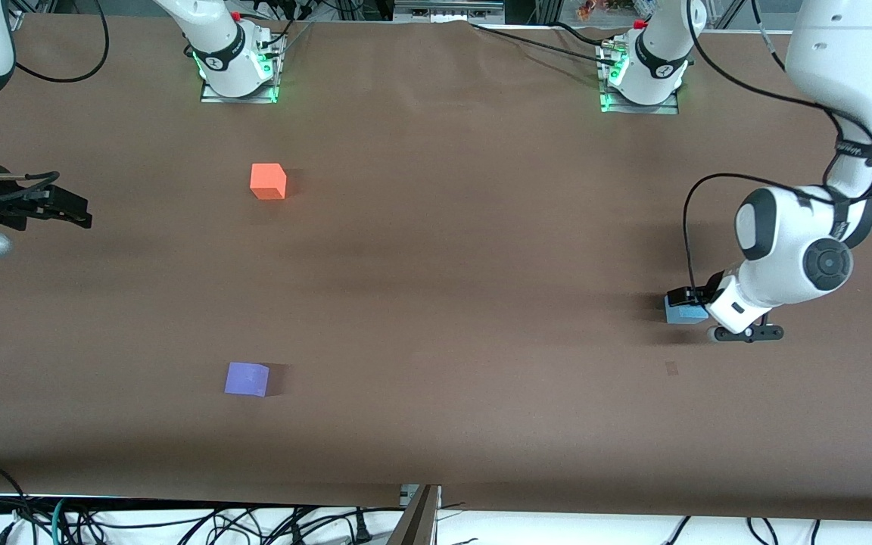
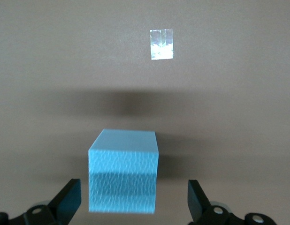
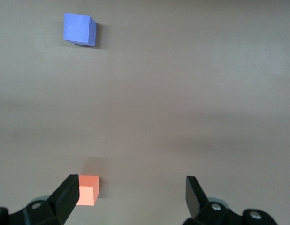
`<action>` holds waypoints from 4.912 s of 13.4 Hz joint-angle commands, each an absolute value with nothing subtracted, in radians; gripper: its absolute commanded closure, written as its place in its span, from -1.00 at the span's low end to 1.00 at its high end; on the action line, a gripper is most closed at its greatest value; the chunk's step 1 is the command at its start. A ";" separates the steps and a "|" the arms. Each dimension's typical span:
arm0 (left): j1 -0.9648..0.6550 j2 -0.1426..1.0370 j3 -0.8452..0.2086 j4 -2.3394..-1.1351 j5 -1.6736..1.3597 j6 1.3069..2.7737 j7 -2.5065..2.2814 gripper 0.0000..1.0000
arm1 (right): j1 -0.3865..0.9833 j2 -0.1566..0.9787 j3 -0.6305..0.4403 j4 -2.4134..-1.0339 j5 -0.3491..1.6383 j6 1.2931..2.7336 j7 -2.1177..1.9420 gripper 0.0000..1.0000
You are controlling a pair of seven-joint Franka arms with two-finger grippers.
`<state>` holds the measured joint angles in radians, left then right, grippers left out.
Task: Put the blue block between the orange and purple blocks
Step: 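Close the left gripper on the light blue cube and lift it, then set the cube mid-table with the left gripper while the right gripper approaches, then lower the right gripper onto the cube while the left gripper withdraws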
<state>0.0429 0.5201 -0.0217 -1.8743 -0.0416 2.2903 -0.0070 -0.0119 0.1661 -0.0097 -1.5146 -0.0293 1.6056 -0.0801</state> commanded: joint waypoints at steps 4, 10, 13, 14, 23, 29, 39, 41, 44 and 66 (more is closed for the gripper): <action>0.052 0.560 -0.025 -1.853 -0.052 2.316 0.026 -0.27 | -0.015 0.198 -0.006 -1.494 -0.017 1.611 -0.072 -1.00; 0.032 0.535 -0.056 -1.815 -0.058 2.248 0.018 1.00 | -0.003 0.204 -0.006 -1.494 -0.015 1.600 -0.083 -1.00; 0.029 0.515 -0.185 -1.702 -0.098 2.079 -0.070 1.00 | -0.002 0.209 -0.006 -1.494 -0.026 1.601 -0.086 -1.00; 0.025 0.515 -0.231 -1.677 -0.109 2.060 -0.150 1.00 | -0.002 0.213 -0.006 -1.494 -0.026 1.605 -0.086 -1.00; -0.542 0.874 -0.156 -1.242 -0.097 2.235 -0.649 0.73 | -0.001 0.216 -0.006 -1.493 -0.060 1.609 -0.086 -1.00; -0.623 0.888 -0.069 -1.241 -0.098 2.269 -0.638 -1.00 | -0.002 0.219 -0.008 -1.496 -0.058 1.605 -0.083 -1.00; -0.300 0.680 -0.101 -1.238 -0.107 1.984 -0.461 -1.00 | 0.110 0.328 -0.005 -1.496 0.071 1.741 0.084 -1.00; -0.214 0.619 -0.100 -1.242 -0.106 1.871 -0.353 -1.00 | 0.208 0.365 -0.005 -1.496 0.071 1.820 0.306 -1.00; -0.095 0.531 -0.100 -1.267 -0.106 1.712 -0.232 -1.00 | 0.354 0.446 -0.005 -1.491 0.066 1.951 0.600 -1.00; 0.193 -0.114 -0.115 -1.832 0.032 1.706 -0.094 -1.00 | 0.680 0.868 -0.014 -1.322 0.021 2.474 0.999 -1.00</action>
